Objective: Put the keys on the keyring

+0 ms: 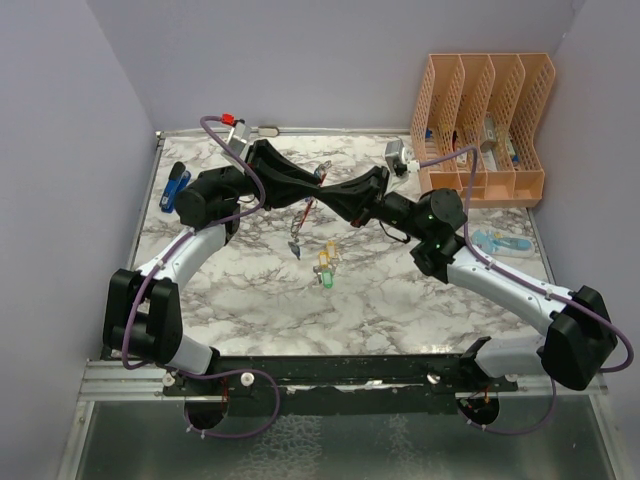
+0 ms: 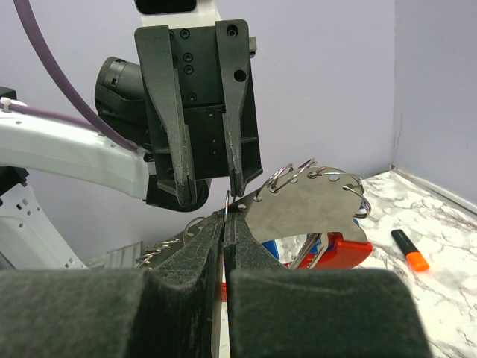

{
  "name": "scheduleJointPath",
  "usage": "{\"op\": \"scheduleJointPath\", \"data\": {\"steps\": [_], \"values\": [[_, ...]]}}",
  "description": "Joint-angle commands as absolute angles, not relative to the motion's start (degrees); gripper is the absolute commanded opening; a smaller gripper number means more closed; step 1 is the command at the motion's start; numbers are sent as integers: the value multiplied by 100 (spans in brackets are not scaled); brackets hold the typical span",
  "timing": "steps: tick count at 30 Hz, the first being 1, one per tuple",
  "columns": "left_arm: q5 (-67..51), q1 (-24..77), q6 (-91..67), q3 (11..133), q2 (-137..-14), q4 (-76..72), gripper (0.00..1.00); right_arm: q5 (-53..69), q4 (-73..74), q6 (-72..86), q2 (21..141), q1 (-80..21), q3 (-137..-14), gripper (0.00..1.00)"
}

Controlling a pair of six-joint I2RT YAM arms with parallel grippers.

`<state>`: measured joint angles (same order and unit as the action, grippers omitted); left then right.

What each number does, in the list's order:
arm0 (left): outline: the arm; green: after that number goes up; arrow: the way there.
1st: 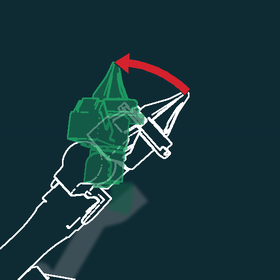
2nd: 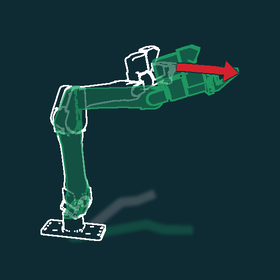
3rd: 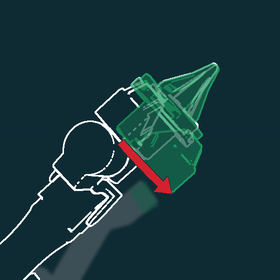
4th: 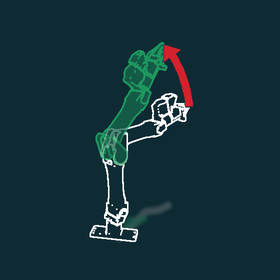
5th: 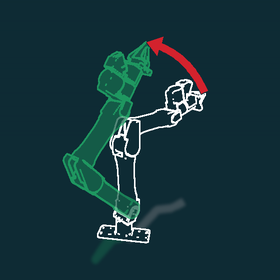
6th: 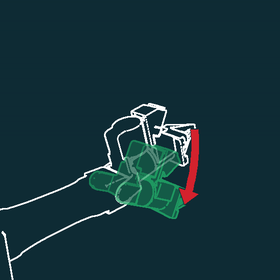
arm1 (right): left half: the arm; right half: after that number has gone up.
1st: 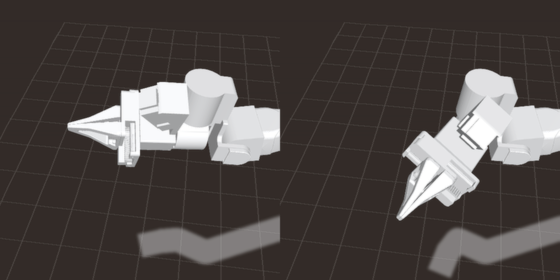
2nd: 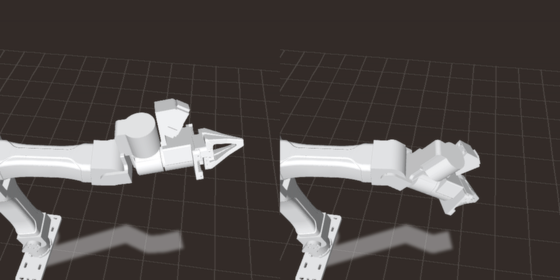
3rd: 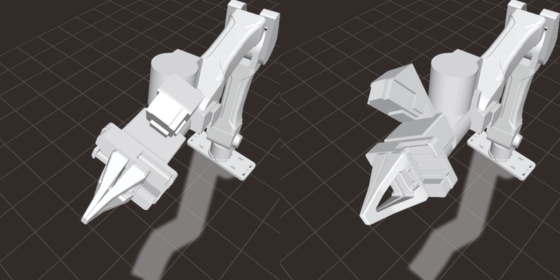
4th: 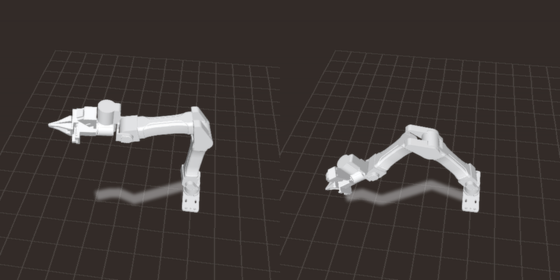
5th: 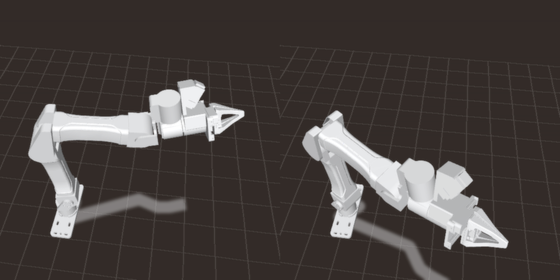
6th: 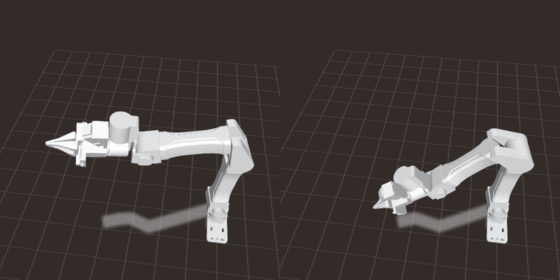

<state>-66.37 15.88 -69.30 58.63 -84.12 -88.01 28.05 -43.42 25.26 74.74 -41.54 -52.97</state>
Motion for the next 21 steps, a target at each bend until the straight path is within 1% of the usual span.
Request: {"op": "scheduleJointPath", "data": {"steps": [1,6,13,21], "values": [[-7073,1627,-6736,5793,-8492,-10239,28,2773,-4924,2562,7176,-4184,-5353,2],[-7072,1600,-6650,5785,-8494,-10239,28,2775,-4940,2575,7137,-4183,-5331,2],[-7023,1600,-6638,5665,-8519,-10239,20,2766,-4998,2604,7160,-4184,-5323,2],[-6982,1637,-6579,5572,-8584,-10239,18,2811,-5058,2658,7234,-4184,-5394,2]]}}
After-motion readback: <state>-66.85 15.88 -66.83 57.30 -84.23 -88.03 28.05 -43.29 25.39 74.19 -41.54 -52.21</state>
